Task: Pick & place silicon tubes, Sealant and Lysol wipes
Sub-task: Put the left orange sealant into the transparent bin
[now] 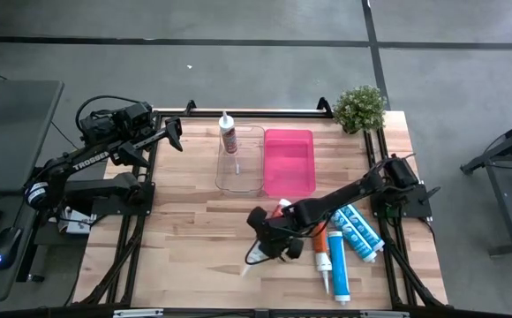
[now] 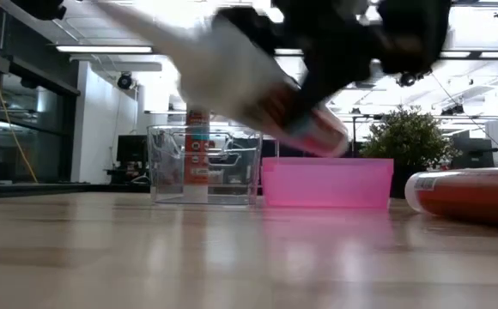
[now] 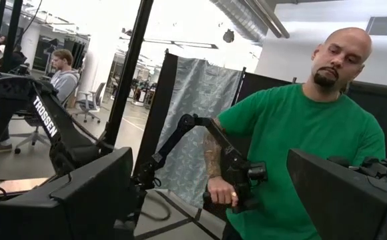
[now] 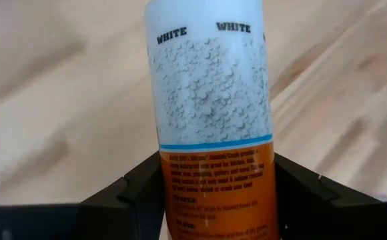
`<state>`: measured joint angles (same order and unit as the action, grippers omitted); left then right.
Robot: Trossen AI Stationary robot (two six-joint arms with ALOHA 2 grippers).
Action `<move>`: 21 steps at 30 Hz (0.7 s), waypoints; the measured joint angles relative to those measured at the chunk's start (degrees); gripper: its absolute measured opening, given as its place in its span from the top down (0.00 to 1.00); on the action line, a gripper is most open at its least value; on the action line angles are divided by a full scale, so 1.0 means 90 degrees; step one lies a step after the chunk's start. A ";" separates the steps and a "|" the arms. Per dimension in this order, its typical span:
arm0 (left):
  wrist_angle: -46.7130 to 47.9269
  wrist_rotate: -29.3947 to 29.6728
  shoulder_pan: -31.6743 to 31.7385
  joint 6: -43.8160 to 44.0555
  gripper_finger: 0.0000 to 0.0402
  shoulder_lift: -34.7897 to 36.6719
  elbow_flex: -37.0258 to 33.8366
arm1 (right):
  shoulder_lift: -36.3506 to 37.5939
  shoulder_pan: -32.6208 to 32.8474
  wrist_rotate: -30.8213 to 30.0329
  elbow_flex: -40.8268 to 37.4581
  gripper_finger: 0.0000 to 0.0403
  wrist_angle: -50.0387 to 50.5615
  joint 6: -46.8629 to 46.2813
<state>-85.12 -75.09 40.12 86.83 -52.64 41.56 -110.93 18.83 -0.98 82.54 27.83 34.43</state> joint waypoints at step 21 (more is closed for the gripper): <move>-0.0002 0.0009 -0.0002 0.0053 0.02 0.0000 0.0000 | 0.0018 -0.1036 -0.0003 0.1751 0.49 -0.2435 -0.3384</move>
<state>-85.14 -75.01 40.10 87.31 -52.64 41.56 -110.77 9.51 -1.01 98.30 5.92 3.98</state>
